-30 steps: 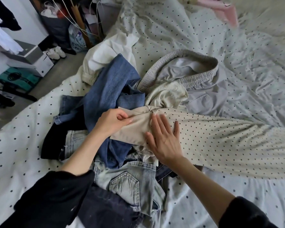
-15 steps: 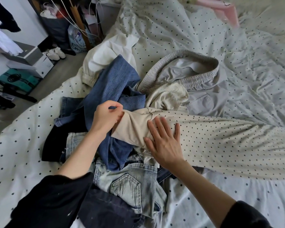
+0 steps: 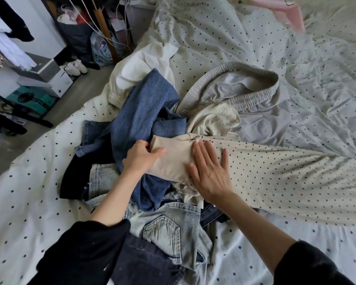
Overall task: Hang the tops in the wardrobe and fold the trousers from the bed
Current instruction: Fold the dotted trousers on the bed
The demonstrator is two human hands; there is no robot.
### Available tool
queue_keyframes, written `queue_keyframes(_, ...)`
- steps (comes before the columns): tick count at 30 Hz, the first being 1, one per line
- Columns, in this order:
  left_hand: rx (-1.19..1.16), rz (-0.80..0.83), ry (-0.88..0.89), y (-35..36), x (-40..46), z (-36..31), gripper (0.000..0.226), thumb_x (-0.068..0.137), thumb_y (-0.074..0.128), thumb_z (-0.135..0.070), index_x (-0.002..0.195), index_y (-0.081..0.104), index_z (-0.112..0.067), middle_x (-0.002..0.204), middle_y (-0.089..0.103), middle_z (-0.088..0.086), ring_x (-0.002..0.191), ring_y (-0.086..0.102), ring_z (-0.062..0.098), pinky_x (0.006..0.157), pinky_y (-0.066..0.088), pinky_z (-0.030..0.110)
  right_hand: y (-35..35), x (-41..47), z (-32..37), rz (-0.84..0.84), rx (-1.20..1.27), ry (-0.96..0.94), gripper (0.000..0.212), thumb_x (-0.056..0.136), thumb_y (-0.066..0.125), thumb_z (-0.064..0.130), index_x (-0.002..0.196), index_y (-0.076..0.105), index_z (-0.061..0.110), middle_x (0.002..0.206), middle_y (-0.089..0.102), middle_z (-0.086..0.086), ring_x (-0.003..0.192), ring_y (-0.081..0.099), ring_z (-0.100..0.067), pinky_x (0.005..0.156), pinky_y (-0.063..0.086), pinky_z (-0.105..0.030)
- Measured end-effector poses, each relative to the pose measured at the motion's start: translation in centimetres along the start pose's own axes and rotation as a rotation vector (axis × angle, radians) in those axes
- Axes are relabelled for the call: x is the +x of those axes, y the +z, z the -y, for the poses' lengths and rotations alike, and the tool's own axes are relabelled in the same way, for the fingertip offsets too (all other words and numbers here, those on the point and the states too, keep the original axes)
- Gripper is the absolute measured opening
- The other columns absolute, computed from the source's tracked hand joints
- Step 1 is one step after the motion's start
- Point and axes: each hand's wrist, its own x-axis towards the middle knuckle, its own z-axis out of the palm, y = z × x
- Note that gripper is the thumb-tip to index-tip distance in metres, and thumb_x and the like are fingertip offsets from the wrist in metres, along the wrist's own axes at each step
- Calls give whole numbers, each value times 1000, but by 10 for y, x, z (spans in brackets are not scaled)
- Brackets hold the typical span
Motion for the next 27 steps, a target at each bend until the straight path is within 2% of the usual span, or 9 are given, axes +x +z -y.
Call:
queue_keyframes(2, -116, 68, -33, -1, 2, -1, 35, 76, 75, -34, 96, 68, -6, 96, 69, 10, 97, 63, 28, 90, 50, 43, -1, 0, -1, 13, -26, -7, 61, 96, 4, 46, 148, -13, 18, 159, -8, -1, 145, -15, -19, 114, -9, -52)
queue_keyframes(4, -232, 117, -54, -3, 1, -1, 18, 76, 76, -18, 86, 71, -3, 89, 70, 13, 90, 66, 26, 84, 51, 36, -3, 0, -3, 15, -39, -19, 61, 99, 10, 45, 150, -8, 17, 159, -7, -2, 145, -14, -20, 114, -6, -53)
queue_keyframes(7, -290, 134, -50, -7, 0, -2, 9, 78, 73, -11, 80, 71, -3, 71, 67, 3, 68, 62, 13, 61, 47, 20, -3, 0, -4, 17, -57, -33, 61, 99, 12, 45, 151, -6, 18, 159, -7, -2, 145, -14, -20, 114, -6, -53)
queue_keyframes(9, -329, 144, -51, -10, -3, -5, 6, 79, 72, -12, 77, 71, -6, 68, 66, -1, 63, 59, 7, 55, 44, 15, -2, -1, -5, 14, -58, -37, 60, 99, 12, 46, 151, -3, 20, 159, -7, -2, 145, -14, -20, 114, -8, -53)
queue_keyframes(13, -371, 169, -44, -27, -14, -9, 6, 81, 70, -12, 75, 70, -12, 73, 69, -2, 68, 61, 7, 63, 46, 15, 1, -2, -8, 25, -59, -53, 60, 99, 12, 47, 151, -1, 22, 159, -9, -1, 144, -17, -20, 114, -12, -54)
queue_keyframes(18, -300, 289, 6, -48, -34, -34, 7, 88, 63, -10, 92, 66, -6, 92, 67, 15, 83, 62, 22, 69, 52, 27, -4, 2, -7, 53, 26, -45, 60, 98, 17, 50, 151, 3, 26, 159, -6, 2, 145, -13, -17, 114, -12, -52)
queue_keyframes(22, -373, 392, 52, -51, -58, -85, 15, 90, 60, -11, 102, 64, -3, 97, 69, 14, 78, 65, 18, 58, 56, 22, -23, -15, -22, 1, 421, 18, 53, 100, 24, 47, 149, 19, 31, 159, 5, 9, 145, -2, -10, 118, -2, -44)
queue_keyframes(25, -419, 419, 96, -29, -73, -131, 13, 90, 59, -8, 99, 62, 1, 82, 62, 13, 61, 62, 13, 51, 54, 23, -41, -36, -48, 13, 849, 228, 47, 100, 30, 44, 145, 34, 29, 154, 24, 10, 142, 22, -11, 114, 18, -32)
queue_keyframes(27, -431, 440, 103, 6, -85, -167, 4, 89, 60, -6, 88, 61, -3, 77, 62, 10, 57, 63, 11, 50, 55, 24, -52, -52, -78, 41, 1236, 395, 46, 100, 31, 45, 141, 41, 26, 148, 38, 7, 134, 38, -15, 111, 30, -36)
